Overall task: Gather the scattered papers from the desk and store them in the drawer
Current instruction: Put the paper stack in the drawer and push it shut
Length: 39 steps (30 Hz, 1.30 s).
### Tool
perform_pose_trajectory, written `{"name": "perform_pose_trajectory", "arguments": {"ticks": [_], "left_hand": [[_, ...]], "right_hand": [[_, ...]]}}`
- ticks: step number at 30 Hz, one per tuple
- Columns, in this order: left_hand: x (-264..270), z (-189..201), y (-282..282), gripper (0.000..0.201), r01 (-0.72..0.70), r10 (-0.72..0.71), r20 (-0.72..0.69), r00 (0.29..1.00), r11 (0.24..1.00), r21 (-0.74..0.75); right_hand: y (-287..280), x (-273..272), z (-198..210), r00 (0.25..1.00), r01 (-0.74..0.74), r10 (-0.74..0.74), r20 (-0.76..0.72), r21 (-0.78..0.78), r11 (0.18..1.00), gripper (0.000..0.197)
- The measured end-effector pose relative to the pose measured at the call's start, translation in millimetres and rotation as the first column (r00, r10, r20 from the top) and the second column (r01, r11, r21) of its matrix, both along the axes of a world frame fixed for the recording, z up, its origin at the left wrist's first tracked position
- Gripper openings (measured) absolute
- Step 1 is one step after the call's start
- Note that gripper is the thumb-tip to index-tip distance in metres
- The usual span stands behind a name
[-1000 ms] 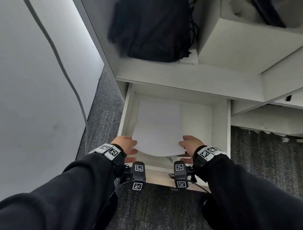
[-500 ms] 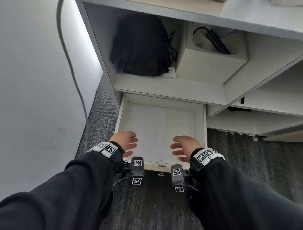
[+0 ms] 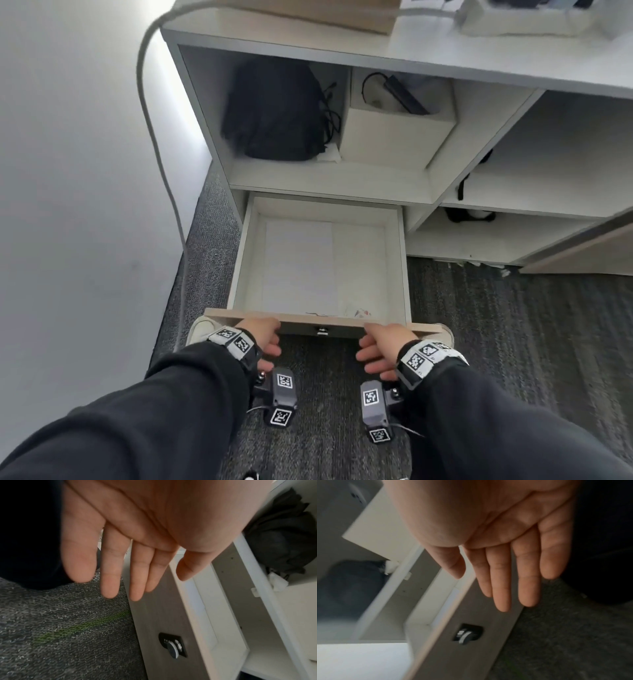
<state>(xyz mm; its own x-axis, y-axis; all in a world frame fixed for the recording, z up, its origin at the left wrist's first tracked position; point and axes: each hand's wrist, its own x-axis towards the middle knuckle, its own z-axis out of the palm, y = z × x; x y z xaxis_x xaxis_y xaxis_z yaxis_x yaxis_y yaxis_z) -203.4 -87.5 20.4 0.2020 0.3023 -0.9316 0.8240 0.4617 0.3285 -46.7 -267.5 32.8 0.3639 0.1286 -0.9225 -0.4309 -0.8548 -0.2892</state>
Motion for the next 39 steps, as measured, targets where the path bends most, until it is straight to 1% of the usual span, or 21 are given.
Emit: {"name": "perform_pose_trajectory", "arguments": {"ticks": [2, 4, 5, 6, 8, 9, 11, 13, 14, 18, 21, 23, 27, 34, 39], "left_hand": [[-1, -11, 7, 0.038, -0.060, 0.061, -0.010, 0.998, 0.996, 0.073], [4, -17, 15, 0.032, -0.136, 0.138, -0.028, 0.990, 0.988, 0.075], [6, -19, 18, 0.028, -0.147, 0.149, -0.032, 0.988, 0.988, 0.043], [8, -20, 19, 0.028, -0.123, 0.123, -0.030, 0.992, 0.992, -0.013], [11, -23, 19, 0.034, -0.089, 0.090, -0.002, 0.996, 0.987, -0.130], [12, -23, 21, 0.036, -0.088, 0.088, -0.006, 0.996, 0.985, -0.148], [15, -31, 29, 0.041, -0.108, 0.107, -0.018, 0.994, 0.992, -0.068], [20, -37, 40, 0.043, -0.086, 0.086, 0.002, 0.996, 0.996, -0.003], [24, -41, 46, 0.044, -0.081, 0.081, 0.018, 0.997, 0.997, 0.002], [39, -56, 69, 0.044, -0.142, 0.140, 0.078, 0.987, 0.990, 0.022], [57, -53, 79, 0.044, -0.123, 0.116, 0.100, 0.988, 0.991, 0.058], [68, -46, 85, 0.047, -0.079, 0.069, 0.096, 0.993, 0.991, 0.106], [83, -43, 102, 0.049, -0.060, 0.043, 0.121, 0.992, 0.988, 0.143], [122, -50, 126, 0.050, -0.106, 0.062, 0.163, 0.985, 0.956, 0.275], [148, -56, 151, 0.053, -0.068, 0.002, 0.175, 0.985, 0.925, 0.374]], "right_hand": [[-6, 1, -6, 1.000, -0.029, 0.029, 0.002, -0.038, 0.999, 0.049], [-10, 5, -13, 0.999, -0.035, 0.035, -0.012, -0.059, 0.998, 0.055], [-10, 8, -16, 0.999, -0.026, 0.025, -0.022, -0.057, 0.998, 0.058], [-9, 11, -20, 0.999, -0.009, 0.007, -0.031, -0.052, 0.999, 0.059], [-6, 16, -28, 0.999, 0.021, -0.022, -0.045, -0.032, 0.999, 0.059], [-3, 20, -31, 0.998, 0.030, -0.031, -0.050, -0.017, 0.999, 0.059], [4, 27, -37, 0.997, 0.058, -0.057, -0.049, 0.017, 0.998, 0.056], [12, 36, -40, 0.994, 0.099, -0.097, -0.047, 0.049, 0.994, 0.053], [17, 41, -41, 0.992, 0.115, -0.113, -0.049, 0.060, 0.991, 0.052], [33, 61, -44, 0.990, 0.141, -0.140, -0.028, 0.083, 0.986, 0.050], [47, 79, -49, 0.986, 0.166, -0.168, 0.002, 0.107, 0.980, 0.048], [57, 90, -49, 0.984, 0.178, -0.179, -0.005, 0.128, 0.976, 0.049], [74, 109, -53, 0.977, 0.211, -0.215, 0.002, 0.176, 0.961, 0.049], [105, 143, -57, 0.972, 0.195, -0.218, 0.085, 0.223, 0.955, 0.050], [129, 165, -60, 0.962, 0.180, -0.224, 0.155, 0.256, 0.950, 0.049]]}}
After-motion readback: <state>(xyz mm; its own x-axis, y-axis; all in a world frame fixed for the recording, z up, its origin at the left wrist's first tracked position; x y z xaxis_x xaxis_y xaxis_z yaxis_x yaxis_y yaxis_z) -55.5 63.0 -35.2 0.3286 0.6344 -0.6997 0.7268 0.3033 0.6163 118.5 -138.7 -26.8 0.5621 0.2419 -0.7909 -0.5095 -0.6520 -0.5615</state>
